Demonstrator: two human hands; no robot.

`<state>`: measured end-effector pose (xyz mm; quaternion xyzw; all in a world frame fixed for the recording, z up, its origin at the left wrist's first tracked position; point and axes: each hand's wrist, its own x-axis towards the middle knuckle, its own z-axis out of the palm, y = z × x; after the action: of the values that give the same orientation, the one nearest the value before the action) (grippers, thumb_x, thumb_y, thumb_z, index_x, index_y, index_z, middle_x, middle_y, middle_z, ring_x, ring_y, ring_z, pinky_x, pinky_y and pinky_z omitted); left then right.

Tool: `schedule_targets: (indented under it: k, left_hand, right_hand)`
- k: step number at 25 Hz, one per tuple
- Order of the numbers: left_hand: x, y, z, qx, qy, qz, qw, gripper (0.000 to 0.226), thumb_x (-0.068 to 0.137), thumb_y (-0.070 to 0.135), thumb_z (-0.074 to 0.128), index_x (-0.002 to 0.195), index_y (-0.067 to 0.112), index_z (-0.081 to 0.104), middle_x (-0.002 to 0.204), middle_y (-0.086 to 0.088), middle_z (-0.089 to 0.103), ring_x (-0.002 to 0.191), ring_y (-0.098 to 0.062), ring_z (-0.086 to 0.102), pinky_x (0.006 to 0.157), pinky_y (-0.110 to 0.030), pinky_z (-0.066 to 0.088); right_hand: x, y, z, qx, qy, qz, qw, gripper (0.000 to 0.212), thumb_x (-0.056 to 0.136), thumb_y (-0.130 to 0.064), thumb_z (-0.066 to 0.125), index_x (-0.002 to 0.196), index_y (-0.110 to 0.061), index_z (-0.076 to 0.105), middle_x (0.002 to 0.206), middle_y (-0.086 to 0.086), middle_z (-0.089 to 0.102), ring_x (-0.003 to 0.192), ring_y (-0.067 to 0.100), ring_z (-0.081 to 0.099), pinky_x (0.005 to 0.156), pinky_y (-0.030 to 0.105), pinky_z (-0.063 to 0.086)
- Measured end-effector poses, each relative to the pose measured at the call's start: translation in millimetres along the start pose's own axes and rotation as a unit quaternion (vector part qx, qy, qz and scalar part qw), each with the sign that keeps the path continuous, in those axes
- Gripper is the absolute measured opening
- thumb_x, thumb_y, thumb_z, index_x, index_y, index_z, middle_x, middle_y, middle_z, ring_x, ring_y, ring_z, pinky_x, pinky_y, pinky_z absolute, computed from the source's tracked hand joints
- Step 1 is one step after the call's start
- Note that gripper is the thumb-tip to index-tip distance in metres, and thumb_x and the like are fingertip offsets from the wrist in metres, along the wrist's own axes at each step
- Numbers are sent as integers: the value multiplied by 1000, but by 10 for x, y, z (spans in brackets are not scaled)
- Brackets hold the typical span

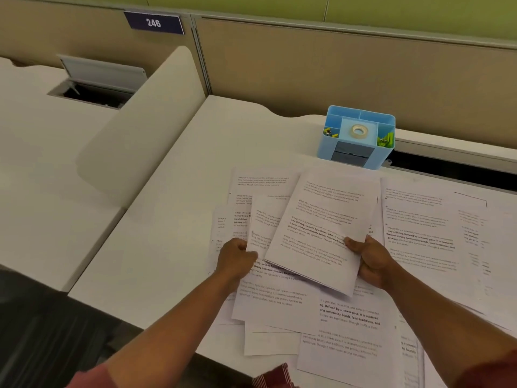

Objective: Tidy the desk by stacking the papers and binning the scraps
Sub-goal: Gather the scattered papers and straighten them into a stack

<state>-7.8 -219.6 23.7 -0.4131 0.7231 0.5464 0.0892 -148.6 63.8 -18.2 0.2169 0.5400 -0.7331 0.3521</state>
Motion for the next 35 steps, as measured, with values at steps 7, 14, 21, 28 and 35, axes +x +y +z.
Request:
schedule_targets:
  k: [7,14,21,28,35]
  left_hand:
    - [6,111,-152,-18,80,33,996,14,88,10,67,76,8,61,74,-2,66,69,-18,60,58,-24,48]
    - [-6,561,-657,53,148,148,976,10,87,7,65,82,13,59,73,1,62,61,-12,54,51,-20,40]
    - [-129,962,-982,132,168,263,941,34,97,12,59,129,24,53,112,0,68,95,-20,66,80,-30,51]
    - [-236,1315,-1235,67,105,301,945,25,96,9,63,110,29,65,106,9,74,94,-13,72,83,-34,58]
    - [11,1100,-949,-156,-30,166,973,26,95,-1,64,116,12,65,107,-8,78,96,-30,75,81,-42,61]
  right_hand:
    - [-8,-2,7,-5,1,-3,1000,42,98,2,54,137,-15,57,126,12,70,113,38,68,89,59,56]
    - [-14,10,17,-7,8,-4,1000,41,97,3,55,135,-15,58,127,13,70,114,39,67,94,63,53]
    - [-29,40,80,-43,35,-29,998,34,98,2,55,126,-16,61,122,13,71,111,39,67,94,64,53]
    - [-146,58,267,-121,63,-88,987,30,98,-1,59,124,-15,62,121,13,71,105,35,69,93,58,56]
    - [-499,-16,601,-82,1,-101,991,28,96,-1,61,121,-14,65,113,14,75,104,37,71,90,60,56]
